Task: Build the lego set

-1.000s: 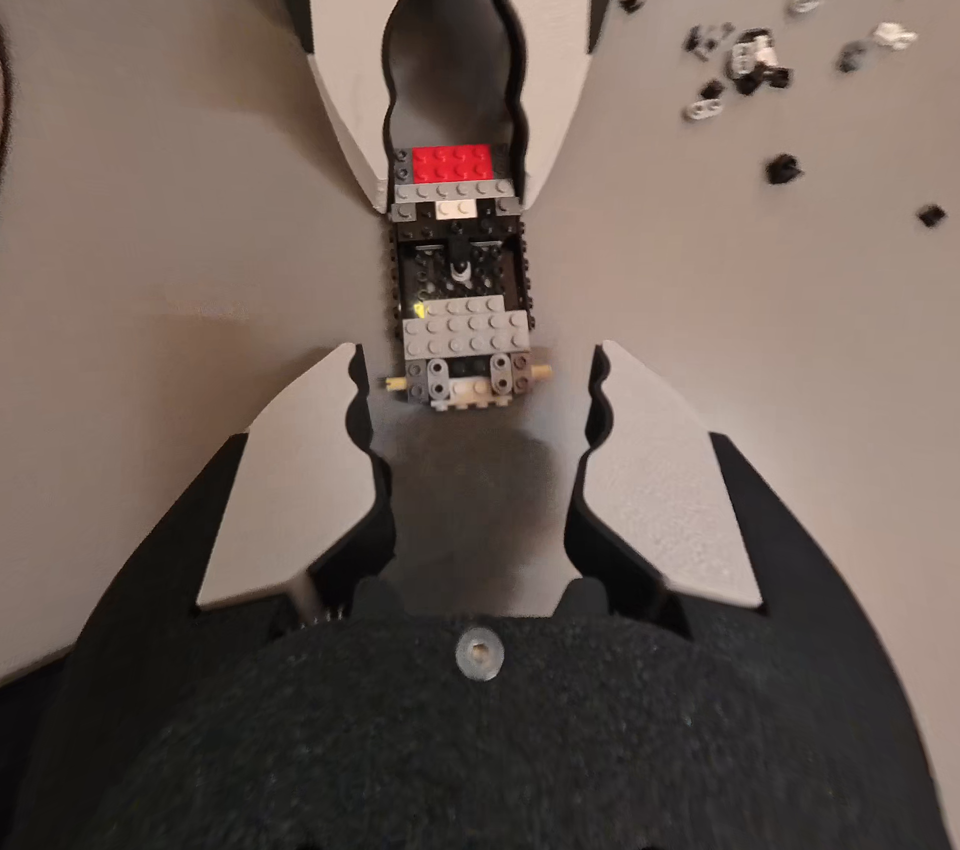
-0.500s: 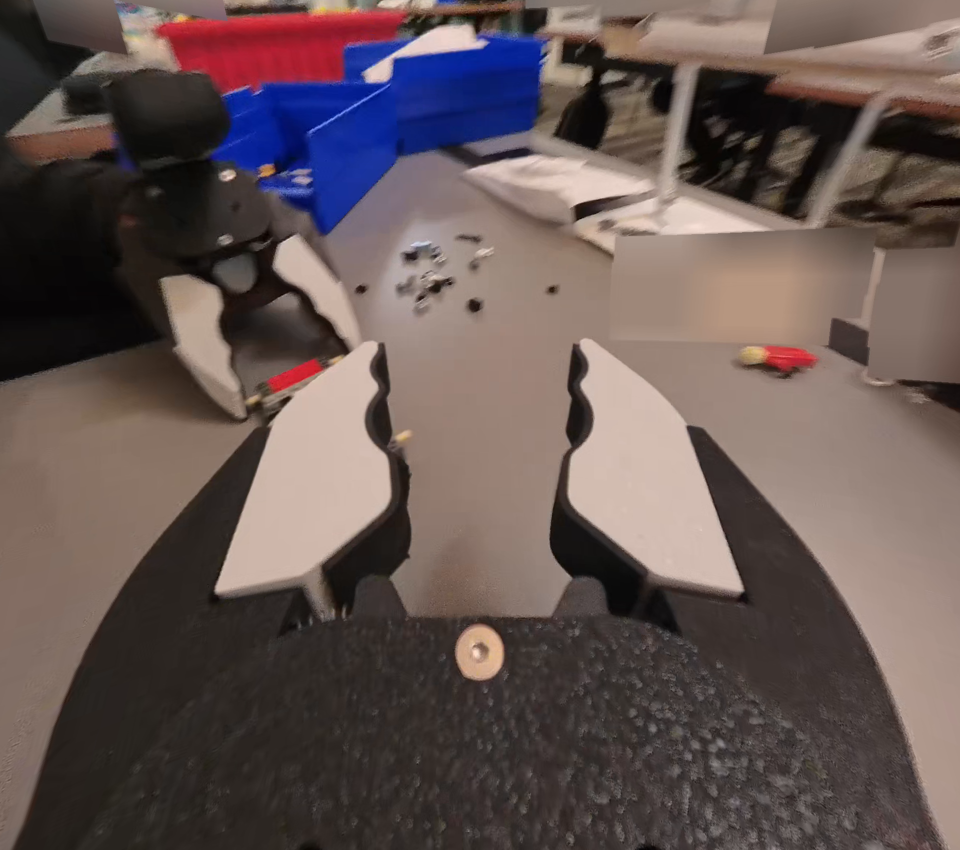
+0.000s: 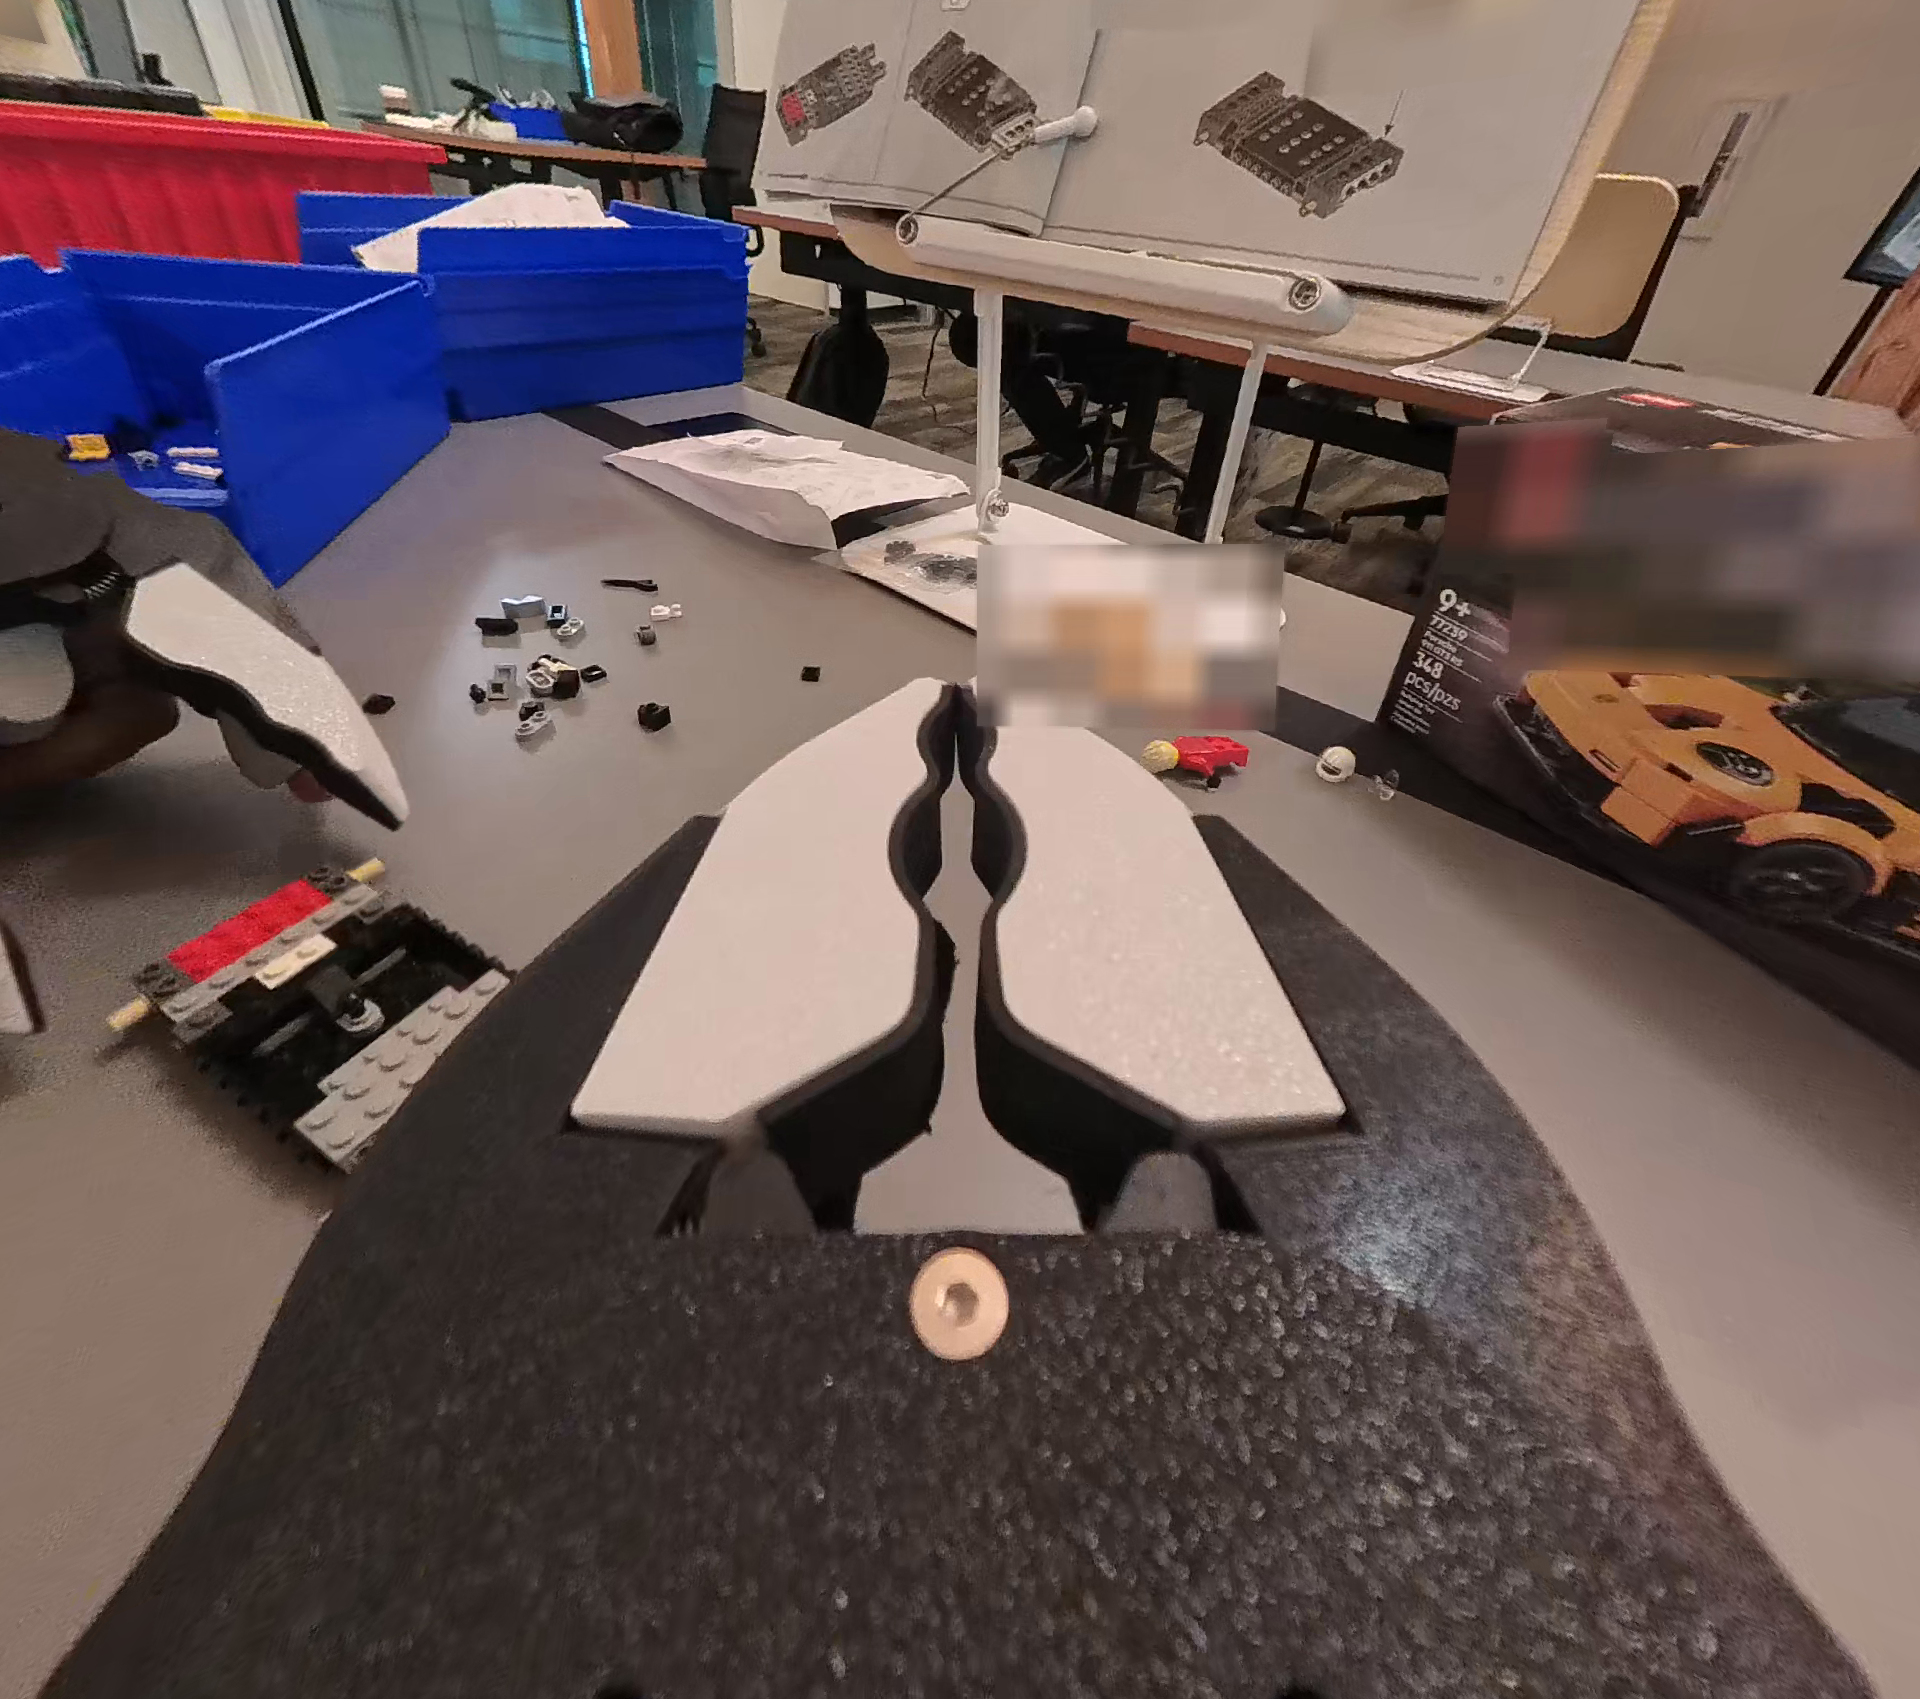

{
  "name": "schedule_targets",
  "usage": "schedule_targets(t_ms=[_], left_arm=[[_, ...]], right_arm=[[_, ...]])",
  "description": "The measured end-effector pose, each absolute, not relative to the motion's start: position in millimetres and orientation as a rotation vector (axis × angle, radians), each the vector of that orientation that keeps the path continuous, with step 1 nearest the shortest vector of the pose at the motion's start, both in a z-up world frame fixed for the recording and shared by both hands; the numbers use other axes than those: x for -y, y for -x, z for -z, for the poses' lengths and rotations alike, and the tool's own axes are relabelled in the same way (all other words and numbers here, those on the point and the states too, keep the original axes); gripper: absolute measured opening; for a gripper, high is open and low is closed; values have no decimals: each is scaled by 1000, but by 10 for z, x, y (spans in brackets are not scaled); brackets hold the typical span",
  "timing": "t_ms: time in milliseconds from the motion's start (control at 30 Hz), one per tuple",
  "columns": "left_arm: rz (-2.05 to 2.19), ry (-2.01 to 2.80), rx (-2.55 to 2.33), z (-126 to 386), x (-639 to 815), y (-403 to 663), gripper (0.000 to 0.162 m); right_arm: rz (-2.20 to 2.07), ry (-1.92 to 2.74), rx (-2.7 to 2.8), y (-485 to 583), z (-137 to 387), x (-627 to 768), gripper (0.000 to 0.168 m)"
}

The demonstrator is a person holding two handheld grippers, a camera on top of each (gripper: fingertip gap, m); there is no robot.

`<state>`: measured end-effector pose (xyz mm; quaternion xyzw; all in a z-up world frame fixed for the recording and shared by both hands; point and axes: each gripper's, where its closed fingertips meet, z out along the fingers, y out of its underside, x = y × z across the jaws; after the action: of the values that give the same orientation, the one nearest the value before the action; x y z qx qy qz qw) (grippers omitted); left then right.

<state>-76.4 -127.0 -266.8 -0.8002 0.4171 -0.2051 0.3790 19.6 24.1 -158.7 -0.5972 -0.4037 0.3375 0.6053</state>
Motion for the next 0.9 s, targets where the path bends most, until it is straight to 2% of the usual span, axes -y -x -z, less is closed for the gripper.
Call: schedule_targets(t_ms=[100,200,233,400,433,533,667,900], left_arm=[[512,2062,-1110,2747,1305,755,80],[563,1996,-1085,2616,1300,738,80],[594,1964,-1029,2511,1266,757,75],[607,1668,-670,1661,986,1043,30],[542,1611,-627,1504,932,1140,23],[403,1496,-503,1080,782,1380,0],[238,1349,-358,556,524,1660,0],[83,1284,-210,142,-25,2096,0]], right_arm=[[-794,1392,956,-181,1639,-219,0],[-800,1400,951,-203,1660,-210,0],[-800,1404,948,-217,1661,-214,0],[-769,1404,997,-136,1640,-232,37],[-741,1393,1019,-104,1630,-231,39],[-712,1369,1042,11,1517,-252,34],[-697,1292,979,222,1131,-369,17],[-710,1189,871,642,492,-619,0]])
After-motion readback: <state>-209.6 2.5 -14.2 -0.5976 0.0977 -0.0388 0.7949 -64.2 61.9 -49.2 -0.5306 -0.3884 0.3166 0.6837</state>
